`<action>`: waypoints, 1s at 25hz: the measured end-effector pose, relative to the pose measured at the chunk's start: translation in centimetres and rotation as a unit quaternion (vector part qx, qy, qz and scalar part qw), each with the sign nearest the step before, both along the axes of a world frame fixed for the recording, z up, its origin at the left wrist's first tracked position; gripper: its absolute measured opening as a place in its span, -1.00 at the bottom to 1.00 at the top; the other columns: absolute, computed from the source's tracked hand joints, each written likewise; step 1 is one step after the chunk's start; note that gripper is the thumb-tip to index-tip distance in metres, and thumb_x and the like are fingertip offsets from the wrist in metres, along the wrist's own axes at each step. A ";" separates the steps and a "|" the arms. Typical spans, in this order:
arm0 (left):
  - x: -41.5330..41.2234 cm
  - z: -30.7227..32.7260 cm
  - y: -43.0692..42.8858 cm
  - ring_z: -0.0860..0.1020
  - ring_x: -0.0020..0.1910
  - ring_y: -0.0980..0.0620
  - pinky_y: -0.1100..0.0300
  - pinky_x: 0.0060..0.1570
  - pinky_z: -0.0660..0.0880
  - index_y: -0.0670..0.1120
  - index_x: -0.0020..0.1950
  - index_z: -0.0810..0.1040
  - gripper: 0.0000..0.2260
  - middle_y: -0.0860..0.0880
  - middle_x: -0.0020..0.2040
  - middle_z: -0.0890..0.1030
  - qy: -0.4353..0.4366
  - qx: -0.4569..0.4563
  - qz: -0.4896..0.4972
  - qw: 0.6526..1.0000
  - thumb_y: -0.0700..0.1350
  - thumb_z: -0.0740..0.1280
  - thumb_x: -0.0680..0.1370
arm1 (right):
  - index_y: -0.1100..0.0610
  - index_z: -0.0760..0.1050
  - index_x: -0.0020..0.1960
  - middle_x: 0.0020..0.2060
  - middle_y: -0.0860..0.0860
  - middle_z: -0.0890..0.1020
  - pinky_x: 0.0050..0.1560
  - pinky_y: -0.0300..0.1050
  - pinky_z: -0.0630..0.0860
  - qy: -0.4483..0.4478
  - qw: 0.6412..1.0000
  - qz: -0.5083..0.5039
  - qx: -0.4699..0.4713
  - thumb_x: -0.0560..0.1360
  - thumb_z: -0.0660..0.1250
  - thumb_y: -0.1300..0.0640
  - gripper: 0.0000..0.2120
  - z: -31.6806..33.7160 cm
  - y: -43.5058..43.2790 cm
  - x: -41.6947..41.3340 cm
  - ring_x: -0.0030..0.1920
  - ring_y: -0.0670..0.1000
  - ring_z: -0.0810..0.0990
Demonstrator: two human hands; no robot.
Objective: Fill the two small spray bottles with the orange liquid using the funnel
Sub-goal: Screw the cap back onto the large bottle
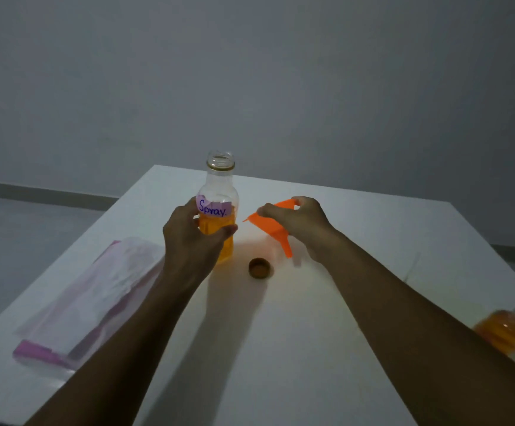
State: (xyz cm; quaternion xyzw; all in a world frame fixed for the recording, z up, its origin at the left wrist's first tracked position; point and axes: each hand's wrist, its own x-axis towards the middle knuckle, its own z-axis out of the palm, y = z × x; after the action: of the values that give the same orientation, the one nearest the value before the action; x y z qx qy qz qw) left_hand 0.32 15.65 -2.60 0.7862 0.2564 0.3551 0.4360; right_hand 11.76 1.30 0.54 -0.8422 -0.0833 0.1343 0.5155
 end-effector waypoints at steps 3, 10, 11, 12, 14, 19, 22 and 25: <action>0.5 -1.0 0.2 0.49 0.14 0.03 0.14 0.08 0.45 -0.03 0.36 0.45 -0.37 -0.06 0.29 0.53 -0.004 0.001 0.000 1.000 0.01 0.56 0.34 | 0.06 0.28 0.49 0.26 0.03 0.46 0.20 0.08 0.53 0.010 0.999 0.004 -0.033 0.27 0.52 -0.26 -0.08 -1.1 0.9 0.8 0.24 0.12 0.47; 0.9 -2.5 0.4 0.49 0.15 0.05 0.20 0.05 0.43 -0.01 0.38 0.42 -0.34 -0.04 0.30 0.52 -0.007 0.000 -0.007 1.000 0.06 0.55 0.34 | -0.01 0.25 0.50 0.40 0.03 0.42 0.00 0.00 0.45 -0.020 0.997 0.000 -0.076 0.25 0.54 -0.28 -0.06 -2.9 1.7 1.0 0.33 0.14 0.44; 0.7 -2.6 0.4 0.49 0.18 0.03 0.18 0.07 0.45 0.00 0.40 0.40 -0.33 -0.03 0.32 0.50 -0.004 -0.002 -0.013 1.000 0.06 0.55 0.34 | -0.02 0.25 0.50 0.40 0.03 0.41 0.00 -0.01 0.45 -0.026 0.997 0.001 -0.078 0.26 0.54 -0.28 -0.06 -3.0 1.7 0.8 0.34 0.14 0.44; 0.7 -2.7 0.4 0.49 0.22 0.01 0.15 0.11 0.47 0.01 0.42 0.36 -0.31 -0.02 0.35 0.48 0.001 -0.006 -0.024 1.000 0.06 0.54 0.35 | -0.02 0.24 0.51 0.41 0.04 0.41 0.01 -0.01 0.45 -0.031 0.996 0.002 -0.082 0.25 0.54 -0.29 -0.05 -3.0 1.7 0.7 0.34 0.14 0.44; 0.2 -3.0 0.4 0.46 0.29 -0.01 0.05 0.20 0.47 0.04 0.45 0.29 -0.30 0.00 0.39 0.45 0.016 -0.012 -0.054 0.998 0.05 0.51 0.38 | -0.01 0.21 0.53 0.44 0.05 0.39 0.06 0.00 0.46 -0.035 0.995 0.002 -0.093 0.24 0.53 -0.34 0.00 -3.1 1.5 0.5 0.38 0.15 0.43; -0.8 -5.4 0.8 0.48 0.28 0.01 0.09 0.24 0.44 0.06 0.41 0.31 -0.44 0.05 0.34 0.49 0.042 -0.039 -0.117 0.992 0.09 0.42 0.47 | 0.00 0.34 0.39 0.27 0.04 0.47 0.13 0.02 0.52 -0.126 0.988 -0.057 -0.063 0.37 0.39 -0.27 -0.32 -3.0 -0.5 -1.4 0.31 0.08 0.43; -0.7 -6.3 1.1 0.50 0.20 0.07 0.11 0.19 0.46 0.07 0.40 0.33 -0.45 0.09 0.29 0.51 0.062 -0.036 -0.112 0.991 0.17 0.38 0.47 | -0.01 0.45 0.08 -0.01 -0.03 0.51 -0.12 -0.10 0.57 -0.256 0.963 -0.033 -0.072 0.44 0.39 -0.03 -0.74 -3.8 -1.9 -4.2 0.02 0.01 0.54; -0.6 -6.4 1.2 0.49 0.17 0.08 0.15 0.16 0.44 0.05 0.40 0.33 -0.45 0.07 0.28 0.51 0.061 -0.031 -0.113 0.991 0.17 0.38 0.47 | -0.04 0.44 0.09 0.02 -0.07 0.50 -0.06 -0.02 0.63 -0.252 0.945 0.097 -0.184 0.43 0.42 -0.12 -0.68 -5.3 -1.9 -6.3 -0.05 -0.02 0.55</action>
State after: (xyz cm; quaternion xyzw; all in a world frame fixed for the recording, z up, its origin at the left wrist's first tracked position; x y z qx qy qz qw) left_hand -0.30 16.84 -9.04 0.8167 0.2026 0.2466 0.4808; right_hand 5.45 -0.60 -4.76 -0.9165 -0.2658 -0.0195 0.2983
